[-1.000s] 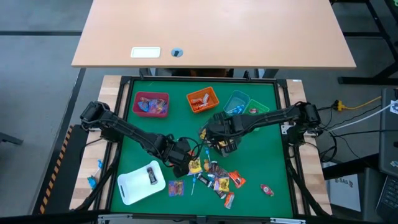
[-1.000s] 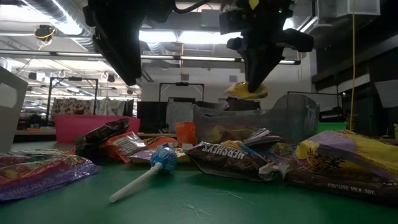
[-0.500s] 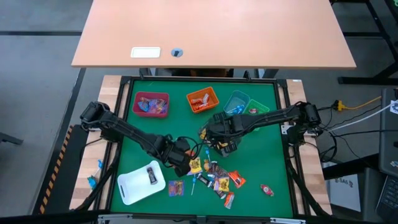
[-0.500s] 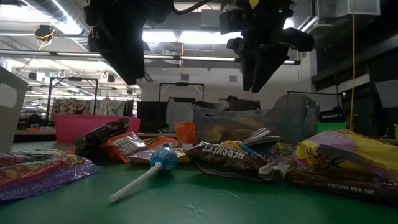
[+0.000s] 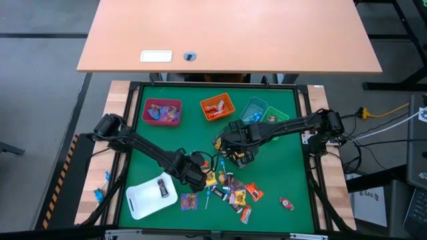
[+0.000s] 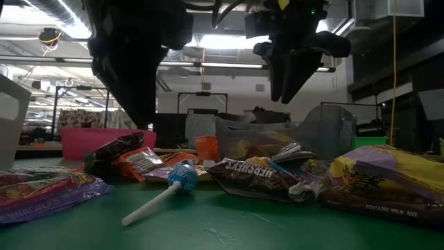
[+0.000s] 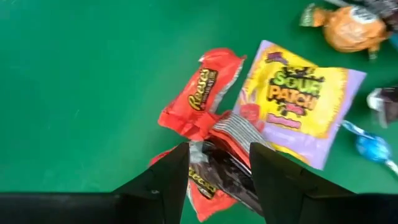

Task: Sort candy
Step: Put the brown chocolate into the white bin

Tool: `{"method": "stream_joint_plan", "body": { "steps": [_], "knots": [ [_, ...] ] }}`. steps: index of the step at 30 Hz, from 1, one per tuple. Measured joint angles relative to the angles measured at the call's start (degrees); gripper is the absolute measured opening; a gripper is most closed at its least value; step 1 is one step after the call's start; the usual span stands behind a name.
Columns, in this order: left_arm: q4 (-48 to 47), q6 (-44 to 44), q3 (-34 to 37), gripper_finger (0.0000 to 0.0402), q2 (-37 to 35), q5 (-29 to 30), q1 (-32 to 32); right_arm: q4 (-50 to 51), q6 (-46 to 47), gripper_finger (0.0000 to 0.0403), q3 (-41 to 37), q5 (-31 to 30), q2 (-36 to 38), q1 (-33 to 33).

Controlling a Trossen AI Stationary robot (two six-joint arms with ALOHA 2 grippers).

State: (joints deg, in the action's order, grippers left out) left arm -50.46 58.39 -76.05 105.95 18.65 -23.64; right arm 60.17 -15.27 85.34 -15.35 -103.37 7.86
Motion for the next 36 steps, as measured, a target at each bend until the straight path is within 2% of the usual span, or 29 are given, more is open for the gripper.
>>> {"method": "stream_joint_plan", "body": {
  "steps": [11, 20, 25, 34, 36],
  "knots": [
    [-0.13, 0.20, 0.02, 0.0158, 1.81, 0.94, 0.30, -0.03, 0.00, 0.0138, 0.02, 0.02, 0.00, 0.00],
    [1.44, 3.04, 4.20, 0.0150, 1.86, 0.16, 0.37, -0.21, 0.00, 0.0138, 0.00, 0.02, 0.00, 0.00],
    [2.27, 2.96, 4.46, 0.0111, 1.86, 0.25, 0.37, -0.19, 0.00, 0.0138, 0.01, 0.02, 0.00, 0.00],
    [2.27, 2.58, 4.46, 0.0010, 1.86, 0.17, 0.37, -0.16, 0.00, 0.0138, 0.00, 0.02, 0.00, 0.00],
    [2.27, 2.58, 4.46, 0.0004, 1.86, 0.16, 0.37, -0.16, 0.00, 0.0138, 0.00, 0.02, 0.00, 0.00]
  ]
}}
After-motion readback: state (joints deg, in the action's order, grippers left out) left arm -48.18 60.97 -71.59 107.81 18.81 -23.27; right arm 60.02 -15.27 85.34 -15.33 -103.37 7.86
